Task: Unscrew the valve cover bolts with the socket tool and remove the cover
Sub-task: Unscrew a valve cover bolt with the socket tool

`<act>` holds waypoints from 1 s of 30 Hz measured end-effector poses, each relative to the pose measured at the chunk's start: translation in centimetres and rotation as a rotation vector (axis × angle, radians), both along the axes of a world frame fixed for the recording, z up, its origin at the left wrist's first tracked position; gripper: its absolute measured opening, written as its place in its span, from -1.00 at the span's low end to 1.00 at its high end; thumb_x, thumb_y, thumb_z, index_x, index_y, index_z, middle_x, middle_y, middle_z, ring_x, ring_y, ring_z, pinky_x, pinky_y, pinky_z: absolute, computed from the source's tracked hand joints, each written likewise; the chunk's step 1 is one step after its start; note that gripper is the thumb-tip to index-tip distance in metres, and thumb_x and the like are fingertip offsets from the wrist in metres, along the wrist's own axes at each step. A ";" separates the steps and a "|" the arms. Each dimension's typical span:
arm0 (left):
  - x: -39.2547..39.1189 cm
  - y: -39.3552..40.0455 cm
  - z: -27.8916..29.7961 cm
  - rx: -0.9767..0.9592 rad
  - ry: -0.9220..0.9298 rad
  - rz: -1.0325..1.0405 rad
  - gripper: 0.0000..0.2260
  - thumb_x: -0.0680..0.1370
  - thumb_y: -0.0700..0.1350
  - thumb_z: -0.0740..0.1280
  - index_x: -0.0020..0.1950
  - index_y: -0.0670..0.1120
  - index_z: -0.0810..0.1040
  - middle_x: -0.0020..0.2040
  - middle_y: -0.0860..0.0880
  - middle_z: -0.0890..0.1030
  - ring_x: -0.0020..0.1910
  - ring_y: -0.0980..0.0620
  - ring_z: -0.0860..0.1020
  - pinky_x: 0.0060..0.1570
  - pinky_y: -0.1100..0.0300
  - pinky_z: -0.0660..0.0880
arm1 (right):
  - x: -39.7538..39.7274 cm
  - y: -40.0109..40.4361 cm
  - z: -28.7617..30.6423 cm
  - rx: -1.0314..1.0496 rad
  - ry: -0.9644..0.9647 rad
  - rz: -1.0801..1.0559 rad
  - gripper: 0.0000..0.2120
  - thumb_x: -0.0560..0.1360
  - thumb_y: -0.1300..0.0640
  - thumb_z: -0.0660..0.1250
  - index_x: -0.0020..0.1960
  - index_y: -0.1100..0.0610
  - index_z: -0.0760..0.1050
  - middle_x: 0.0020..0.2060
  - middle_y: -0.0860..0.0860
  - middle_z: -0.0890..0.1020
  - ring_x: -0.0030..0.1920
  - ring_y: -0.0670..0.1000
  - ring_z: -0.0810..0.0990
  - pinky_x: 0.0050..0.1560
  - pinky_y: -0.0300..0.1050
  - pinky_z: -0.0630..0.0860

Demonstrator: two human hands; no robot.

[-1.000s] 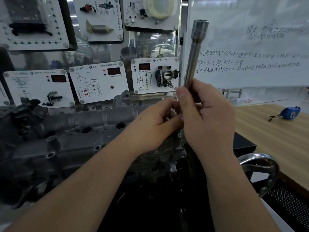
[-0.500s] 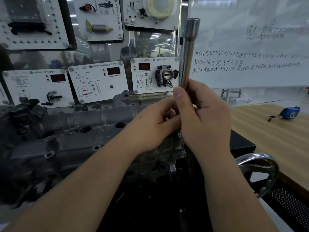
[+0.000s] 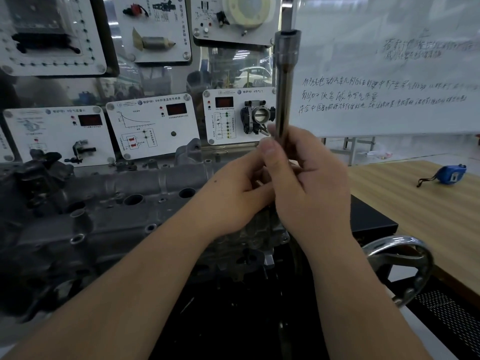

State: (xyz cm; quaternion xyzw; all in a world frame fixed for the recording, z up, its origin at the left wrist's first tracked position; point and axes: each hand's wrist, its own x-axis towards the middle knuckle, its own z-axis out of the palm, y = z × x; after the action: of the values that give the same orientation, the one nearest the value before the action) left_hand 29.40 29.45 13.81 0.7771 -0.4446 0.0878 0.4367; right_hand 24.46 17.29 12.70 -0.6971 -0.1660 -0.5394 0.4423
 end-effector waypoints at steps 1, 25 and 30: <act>0.0 0.0 -0.1 -0.003 0.016 0.000 -0.85 0.62 0.01 0.31 0.15 0.22 0.55 0.00 0.02 0.70 -0.01 -0.09 0.67 -0.01 -0.07 0.60 | 0.1 0.0 -0.1 0.010 -0.004 -0.006 -0.84 0.62 -0.06 0.26 0.18 -0.10 0.50 -0.07 -0.14 0.64 -0.13 -0.11 0.65 -0.15 -0.21 0.58; 0.0 -0.3 -0.1 0.011 0.034 0.002 -0.85 0.71 -0.02 0.24 0.22 0.06 0.57 0.00 -0.06 0.69 -0.01 -0.13 0.65 0.02 -0.17 0.57 | 0.7 -1.1 -0.3 0.100 0.059 0.079 -0.59 0.66 0.00 0.18 0.47 0.09 0.42 -0.07 -0.21 0.72 -0.12 -0.23 0.66 -0.06 -0.32 0.55; 0.1 -0.3 0.1 0.018 0.014 -0.004 -0.78 0.69 -0.03 0.25 0.33 0.12 0.54 0.12 0.11 0.69 0.10 0.13 0.66 0.16 -0.06 0.60 | 0.8 -0.5 -0.2 0.059 -0.001 0.044 -0.76 0.60 -0.05 0.29 0.20 0.02 0.55 -0.11 -0.19 0.65 -0.06 -0.12 0.66 -0.08 -0.19 0.60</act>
State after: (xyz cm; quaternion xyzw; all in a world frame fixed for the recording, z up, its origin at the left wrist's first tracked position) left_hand 29.51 29.12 13.88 0.7807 -0.4439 0.0772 0.4330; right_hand 25.30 16.82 12.46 -0.6795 -0.1654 -0.5348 0.4742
